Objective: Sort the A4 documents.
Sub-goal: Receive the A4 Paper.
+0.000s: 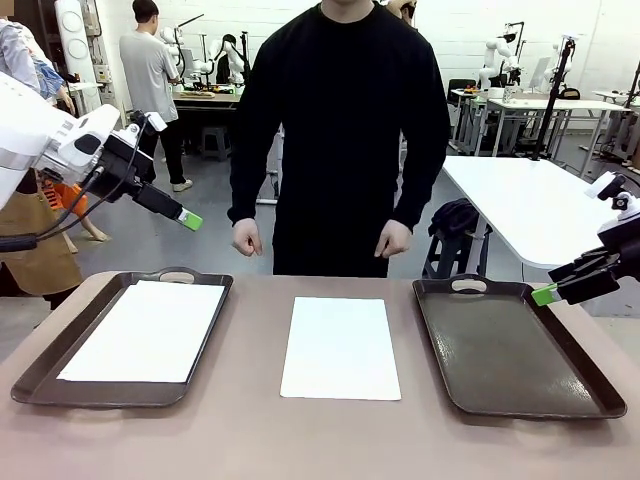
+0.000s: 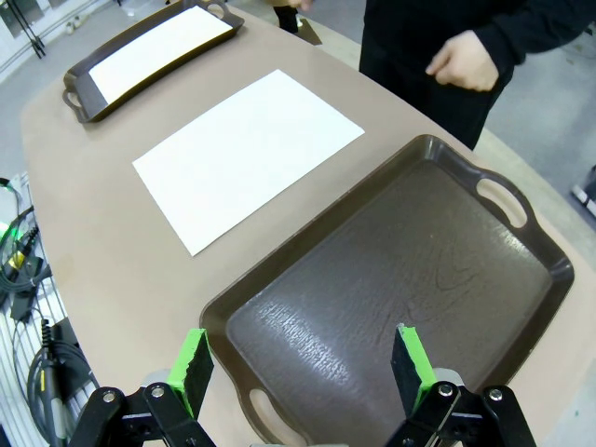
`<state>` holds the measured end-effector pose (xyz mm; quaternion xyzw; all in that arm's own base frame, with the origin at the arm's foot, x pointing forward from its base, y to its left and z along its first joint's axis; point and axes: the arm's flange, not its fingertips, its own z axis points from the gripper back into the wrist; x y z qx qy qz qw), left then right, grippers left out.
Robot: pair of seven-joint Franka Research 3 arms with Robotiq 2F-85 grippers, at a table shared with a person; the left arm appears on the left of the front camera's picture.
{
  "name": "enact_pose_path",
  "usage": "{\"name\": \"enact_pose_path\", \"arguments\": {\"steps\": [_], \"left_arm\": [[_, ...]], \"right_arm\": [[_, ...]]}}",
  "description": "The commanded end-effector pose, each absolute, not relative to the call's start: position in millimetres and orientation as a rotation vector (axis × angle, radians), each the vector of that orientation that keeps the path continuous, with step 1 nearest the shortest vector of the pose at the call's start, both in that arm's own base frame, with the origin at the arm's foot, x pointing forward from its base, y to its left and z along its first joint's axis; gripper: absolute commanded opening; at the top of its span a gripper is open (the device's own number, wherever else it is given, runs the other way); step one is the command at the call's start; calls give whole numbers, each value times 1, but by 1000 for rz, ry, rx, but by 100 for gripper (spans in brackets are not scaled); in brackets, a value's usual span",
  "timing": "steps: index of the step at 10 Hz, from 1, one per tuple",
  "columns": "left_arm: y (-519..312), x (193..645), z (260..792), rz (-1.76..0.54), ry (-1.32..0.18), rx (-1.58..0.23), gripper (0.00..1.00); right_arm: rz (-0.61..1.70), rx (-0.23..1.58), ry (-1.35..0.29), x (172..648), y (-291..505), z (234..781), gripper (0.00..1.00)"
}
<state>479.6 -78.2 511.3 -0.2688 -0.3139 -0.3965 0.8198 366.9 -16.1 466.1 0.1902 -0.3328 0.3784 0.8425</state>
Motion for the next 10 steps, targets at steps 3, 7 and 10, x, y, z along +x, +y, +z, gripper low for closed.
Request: {"name": "enact_pose_path", "arguments": {"steps": [3,7,10], "left_arm": [[-73,485,511,-844,-648,-578,100],[-76,481,508,-841,-660,-577,100],[-76,481,508,-841,-660,-577,100]], "right_arm": [[810,427,-723,372,-16,464,100],[810,427,-723,372,-16,464,100],[810,427,-723,372,-16,464,100]]}}
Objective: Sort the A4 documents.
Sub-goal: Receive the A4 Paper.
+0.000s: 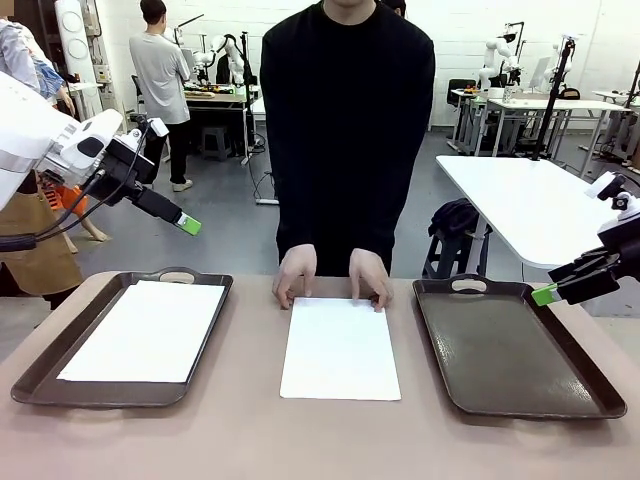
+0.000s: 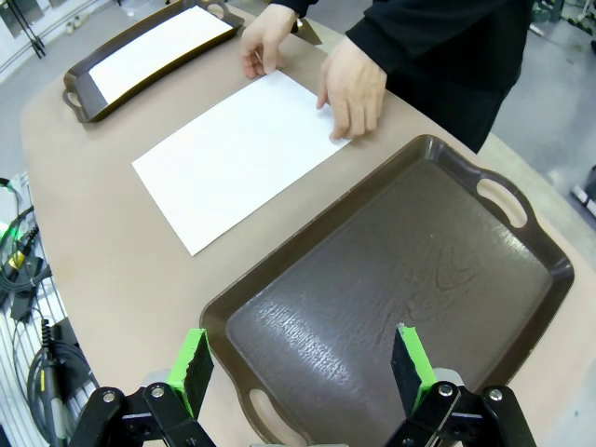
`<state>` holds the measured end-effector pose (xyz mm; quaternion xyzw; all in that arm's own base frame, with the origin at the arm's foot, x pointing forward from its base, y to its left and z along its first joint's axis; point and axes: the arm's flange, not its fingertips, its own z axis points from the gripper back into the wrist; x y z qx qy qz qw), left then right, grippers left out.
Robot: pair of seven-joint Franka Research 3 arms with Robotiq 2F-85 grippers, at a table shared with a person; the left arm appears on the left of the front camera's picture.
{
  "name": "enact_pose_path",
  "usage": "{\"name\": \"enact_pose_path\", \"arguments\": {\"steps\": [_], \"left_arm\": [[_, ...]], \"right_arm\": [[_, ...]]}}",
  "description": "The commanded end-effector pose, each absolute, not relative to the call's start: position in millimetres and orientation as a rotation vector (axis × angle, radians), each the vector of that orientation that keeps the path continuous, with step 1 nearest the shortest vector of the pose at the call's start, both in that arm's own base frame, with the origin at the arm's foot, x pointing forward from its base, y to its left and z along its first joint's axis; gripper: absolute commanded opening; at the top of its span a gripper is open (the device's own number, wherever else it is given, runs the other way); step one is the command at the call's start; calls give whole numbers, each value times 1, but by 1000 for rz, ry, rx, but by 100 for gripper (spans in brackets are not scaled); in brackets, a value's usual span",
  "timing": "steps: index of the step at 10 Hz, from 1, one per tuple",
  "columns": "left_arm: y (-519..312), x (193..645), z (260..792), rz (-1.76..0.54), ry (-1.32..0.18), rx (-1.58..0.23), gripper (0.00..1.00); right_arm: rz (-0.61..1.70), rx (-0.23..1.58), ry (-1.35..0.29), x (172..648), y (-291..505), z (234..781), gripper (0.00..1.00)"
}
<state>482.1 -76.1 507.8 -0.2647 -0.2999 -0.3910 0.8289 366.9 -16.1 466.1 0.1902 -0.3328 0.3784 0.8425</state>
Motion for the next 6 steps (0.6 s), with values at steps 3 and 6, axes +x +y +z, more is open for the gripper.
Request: {"name": "enact_pose_path", "arguments": {"steps": [3,6], "left_arm": [[-76,481,508,-841,-660,-577,100],[-76,481,508,-841,-660,-577,100]], "right_arm": [[810,427,-723,372,-16,464,100],[810,427,-723,372,-16,464,100]]}}
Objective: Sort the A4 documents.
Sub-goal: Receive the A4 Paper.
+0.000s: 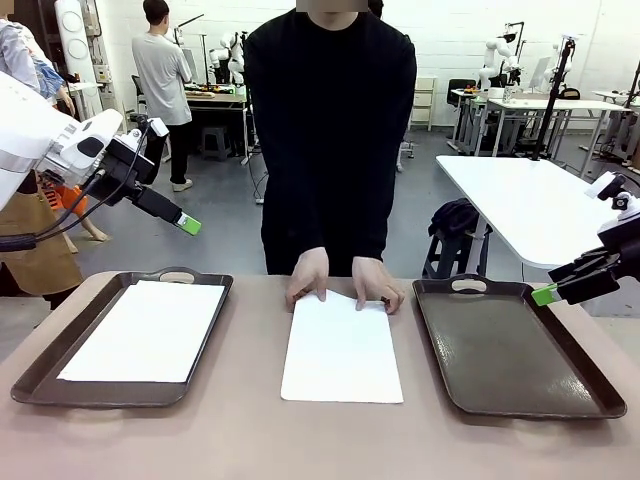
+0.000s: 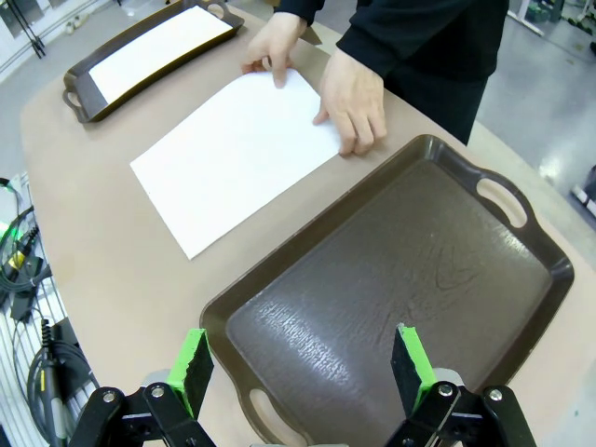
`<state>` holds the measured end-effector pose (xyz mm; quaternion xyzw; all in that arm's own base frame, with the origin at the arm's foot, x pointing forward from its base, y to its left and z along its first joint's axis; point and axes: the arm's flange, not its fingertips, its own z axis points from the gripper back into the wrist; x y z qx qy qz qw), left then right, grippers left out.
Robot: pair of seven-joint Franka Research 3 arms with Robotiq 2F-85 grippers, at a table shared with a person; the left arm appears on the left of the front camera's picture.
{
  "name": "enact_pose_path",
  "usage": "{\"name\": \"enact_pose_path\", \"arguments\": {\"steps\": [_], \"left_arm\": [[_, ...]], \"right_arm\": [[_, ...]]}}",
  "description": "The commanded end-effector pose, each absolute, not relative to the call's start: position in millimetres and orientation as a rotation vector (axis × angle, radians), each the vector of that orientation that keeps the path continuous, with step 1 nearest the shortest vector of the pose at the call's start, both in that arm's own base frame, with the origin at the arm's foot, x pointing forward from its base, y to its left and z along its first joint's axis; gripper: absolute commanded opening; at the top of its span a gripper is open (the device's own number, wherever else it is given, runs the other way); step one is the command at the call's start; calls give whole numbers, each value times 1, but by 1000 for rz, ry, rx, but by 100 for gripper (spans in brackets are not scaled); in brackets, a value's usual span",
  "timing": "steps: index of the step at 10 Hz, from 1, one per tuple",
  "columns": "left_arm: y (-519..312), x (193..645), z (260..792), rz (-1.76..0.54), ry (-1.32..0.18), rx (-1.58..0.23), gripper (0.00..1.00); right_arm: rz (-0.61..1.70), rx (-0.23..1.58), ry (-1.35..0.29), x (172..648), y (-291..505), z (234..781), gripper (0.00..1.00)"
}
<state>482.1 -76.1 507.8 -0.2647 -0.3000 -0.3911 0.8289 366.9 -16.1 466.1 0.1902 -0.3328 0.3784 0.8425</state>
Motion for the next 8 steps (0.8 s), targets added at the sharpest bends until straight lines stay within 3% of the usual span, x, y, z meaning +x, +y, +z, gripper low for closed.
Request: {"name": "enact_pose_path", "arguments": {"steps": [1,8], "left_arm": [[-76,481,508,-841,-660,-577,100],[-76,481,508,-841,-660,-577,100]], "right_arm": [[810,427,-723,372,-16,464,100],[810,427,-723,372,-16,464,100]]}}
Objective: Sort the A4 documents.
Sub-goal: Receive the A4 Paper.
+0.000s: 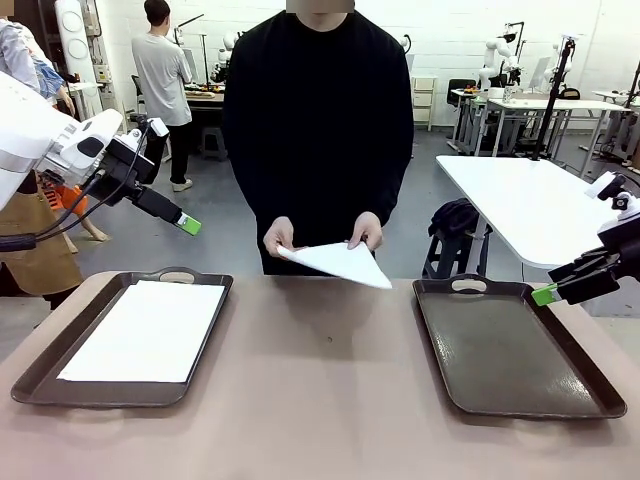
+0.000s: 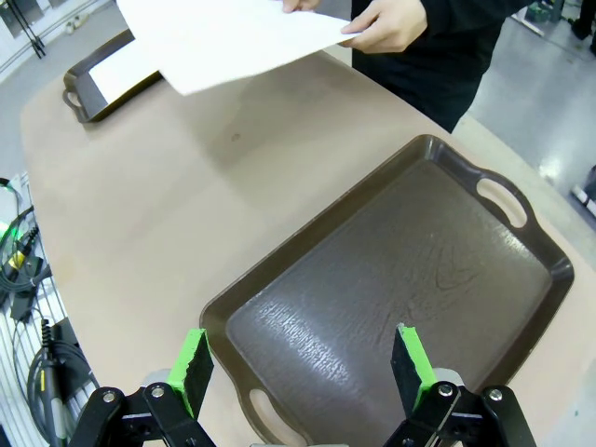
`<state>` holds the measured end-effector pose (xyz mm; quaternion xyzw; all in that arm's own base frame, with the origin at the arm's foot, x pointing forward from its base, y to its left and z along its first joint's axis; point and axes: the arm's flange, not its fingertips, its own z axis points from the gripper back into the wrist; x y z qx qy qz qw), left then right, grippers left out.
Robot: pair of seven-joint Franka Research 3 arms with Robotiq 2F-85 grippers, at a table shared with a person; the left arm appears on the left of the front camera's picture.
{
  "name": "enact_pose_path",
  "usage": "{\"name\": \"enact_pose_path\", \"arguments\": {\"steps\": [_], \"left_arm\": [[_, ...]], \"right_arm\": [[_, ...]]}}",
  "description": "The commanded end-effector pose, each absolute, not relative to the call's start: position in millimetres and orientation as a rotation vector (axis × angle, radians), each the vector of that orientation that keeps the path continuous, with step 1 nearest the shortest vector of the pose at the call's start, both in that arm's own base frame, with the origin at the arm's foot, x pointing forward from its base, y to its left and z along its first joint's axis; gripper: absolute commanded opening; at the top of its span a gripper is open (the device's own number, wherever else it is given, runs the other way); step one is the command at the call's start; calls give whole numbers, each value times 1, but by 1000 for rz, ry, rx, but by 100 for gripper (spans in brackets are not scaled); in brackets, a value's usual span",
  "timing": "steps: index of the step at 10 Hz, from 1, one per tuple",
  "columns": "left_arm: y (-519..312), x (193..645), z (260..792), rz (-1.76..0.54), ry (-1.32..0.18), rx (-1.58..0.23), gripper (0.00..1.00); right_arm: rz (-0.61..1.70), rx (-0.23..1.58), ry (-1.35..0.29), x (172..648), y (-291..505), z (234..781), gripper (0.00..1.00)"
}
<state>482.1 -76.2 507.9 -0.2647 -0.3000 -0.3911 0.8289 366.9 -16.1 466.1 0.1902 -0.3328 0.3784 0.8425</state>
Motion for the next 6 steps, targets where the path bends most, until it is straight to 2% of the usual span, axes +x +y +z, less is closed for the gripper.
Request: {"name": "enact_pose_path", "arguments": {"steps": [1,6], "left_arm": [[-76,481,508,-841,-660,-577,100],[-76,481,508,-841,-660,-577,100]], "right_arm": [[810,427,-723,372,-16,464,100],[810,427,-723,372,-16,464,100]]}}
